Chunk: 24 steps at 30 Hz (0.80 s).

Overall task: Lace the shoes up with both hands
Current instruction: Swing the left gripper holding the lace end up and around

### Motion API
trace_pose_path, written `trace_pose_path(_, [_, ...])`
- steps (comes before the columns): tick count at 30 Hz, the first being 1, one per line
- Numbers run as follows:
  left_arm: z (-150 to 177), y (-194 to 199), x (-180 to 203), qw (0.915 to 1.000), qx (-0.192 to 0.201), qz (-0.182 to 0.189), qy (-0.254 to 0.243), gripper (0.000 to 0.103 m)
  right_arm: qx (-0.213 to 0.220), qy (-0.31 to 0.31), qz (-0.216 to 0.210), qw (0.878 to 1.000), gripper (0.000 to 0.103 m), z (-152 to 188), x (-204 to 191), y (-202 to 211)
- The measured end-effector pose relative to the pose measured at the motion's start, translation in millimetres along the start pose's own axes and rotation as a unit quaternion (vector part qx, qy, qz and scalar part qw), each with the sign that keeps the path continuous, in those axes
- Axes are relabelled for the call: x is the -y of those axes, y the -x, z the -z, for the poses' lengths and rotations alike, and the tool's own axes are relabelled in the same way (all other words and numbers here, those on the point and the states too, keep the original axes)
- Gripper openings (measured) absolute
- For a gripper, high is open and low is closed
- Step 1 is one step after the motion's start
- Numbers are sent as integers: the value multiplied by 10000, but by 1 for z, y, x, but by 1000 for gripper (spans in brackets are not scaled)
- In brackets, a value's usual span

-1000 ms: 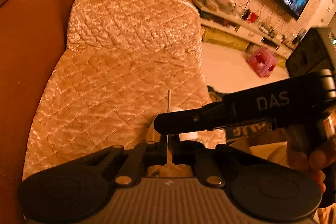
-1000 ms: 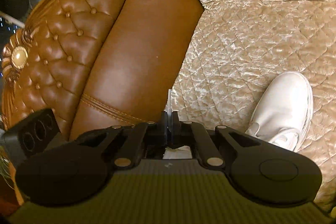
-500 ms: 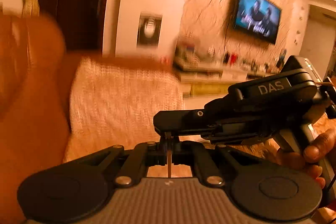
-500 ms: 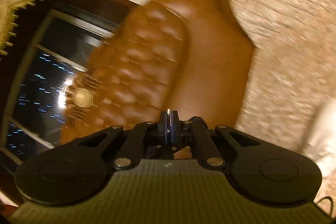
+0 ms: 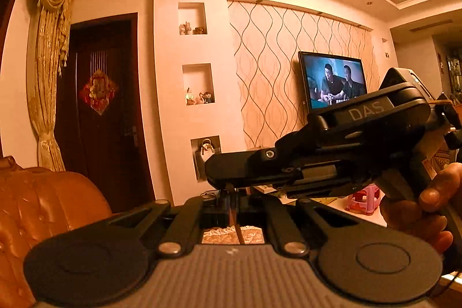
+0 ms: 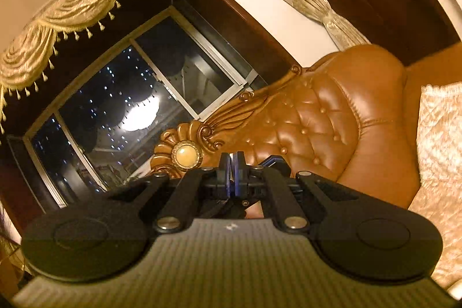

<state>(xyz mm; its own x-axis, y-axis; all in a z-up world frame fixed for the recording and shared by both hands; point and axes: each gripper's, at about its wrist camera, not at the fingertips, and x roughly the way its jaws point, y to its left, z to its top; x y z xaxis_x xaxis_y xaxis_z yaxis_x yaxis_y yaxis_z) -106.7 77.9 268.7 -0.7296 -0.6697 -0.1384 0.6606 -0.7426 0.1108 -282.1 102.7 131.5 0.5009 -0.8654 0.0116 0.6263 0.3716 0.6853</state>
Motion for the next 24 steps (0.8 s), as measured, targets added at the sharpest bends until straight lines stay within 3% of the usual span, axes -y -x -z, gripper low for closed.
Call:
trace_pose_path(2, [9,-8,-6,9995,-144,76,281,3,-27,49,143,9999,6,-1,3,1])
trace_pose_path(4, [25,-14,-18,9981,-300,-100,538,3,45,-10,439,9990,7,7,10,5])
trace_pose_path(6, [45,-12,-35,9936,-498,-301,969,3,129,-78,868,9961,24,23,21,16])
trace_pose_path(7, [56,-9,-44,9899,-605,-399,1216,2,149,-105,1126,9935,39,33,28,21])
trace_pose_path(8, [69,-7,-54,9852,-758,-519,1447,2,87,-123,1302,9914,44,44,37,25])
trace_pose_path(10, [102,-2,-72,9721,-1207,-814,1837,2,-191,-269,1676,9853,44,64,57,34])
trace_pose_path(13, [159,10,-90,9436,-2090,-1276,2231,2,-573,-360,2339,9699,44,92,83,42])
trace_pose_path(16, [226,25,-89,9017,-3169,-1489,2538,2,-1213,-341,2805,9515,44,122,101,35])
trace_pose_path(19, [283,41,-69,8682,-3963,-1252,2712,2,-1773,-520,2728,9442,44,151,115,16])
trace_pose_path(24, [348,64,-30,8283,-4800,-412,2862,3,-2401,-561,2575,9343,44,191,115,-27])
